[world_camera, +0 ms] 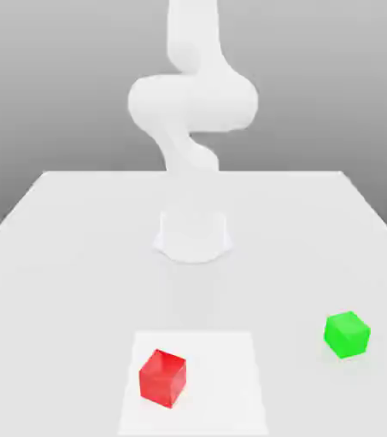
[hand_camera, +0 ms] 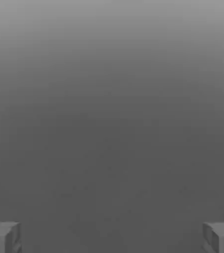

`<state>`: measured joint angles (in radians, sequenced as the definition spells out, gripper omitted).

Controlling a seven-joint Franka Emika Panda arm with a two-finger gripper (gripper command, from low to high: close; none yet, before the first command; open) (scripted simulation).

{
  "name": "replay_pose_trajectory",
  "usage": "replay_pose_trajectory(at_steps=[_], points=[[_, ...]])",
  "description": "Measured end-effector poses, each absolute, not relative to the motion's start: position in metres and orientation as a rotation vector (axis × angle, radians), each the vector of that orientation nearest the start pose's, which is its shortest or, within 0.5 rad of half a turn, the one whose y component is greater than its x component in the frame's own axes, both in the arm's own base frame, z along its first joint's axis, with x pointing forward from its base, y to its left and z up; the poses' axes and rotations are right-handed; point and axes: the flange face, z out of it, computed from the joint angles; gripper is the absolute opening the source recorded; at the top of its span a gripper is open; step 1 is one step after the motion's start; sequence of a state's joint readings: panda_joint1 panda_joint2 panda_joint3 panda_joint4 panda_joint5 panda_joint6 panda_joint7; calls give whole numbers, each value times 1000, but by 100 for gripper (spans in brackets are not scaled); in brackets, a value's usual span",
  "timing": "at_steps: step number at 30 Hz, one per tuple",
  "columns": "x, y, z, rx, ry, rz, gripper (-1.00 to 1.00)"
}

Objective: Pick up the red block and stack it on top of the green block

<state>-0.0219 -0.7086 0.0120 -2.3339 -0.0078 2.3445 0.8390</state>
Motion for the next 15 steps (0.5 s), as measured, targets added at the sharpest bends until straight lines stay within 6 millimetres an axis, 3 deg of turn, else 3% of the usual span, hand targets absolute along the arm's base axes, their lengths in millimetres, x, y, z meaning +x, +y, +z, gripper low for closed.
replay_pose_trajectory(at_steps=[3,7,11,15], points=[[418,-8,605,-2515,1217,-828,0],[450,-17,522,-2555,1348,-673,0],[466,-26,437,-2580,1476,-510,0],[465,-35,353,-2589,1601,-337,0]])
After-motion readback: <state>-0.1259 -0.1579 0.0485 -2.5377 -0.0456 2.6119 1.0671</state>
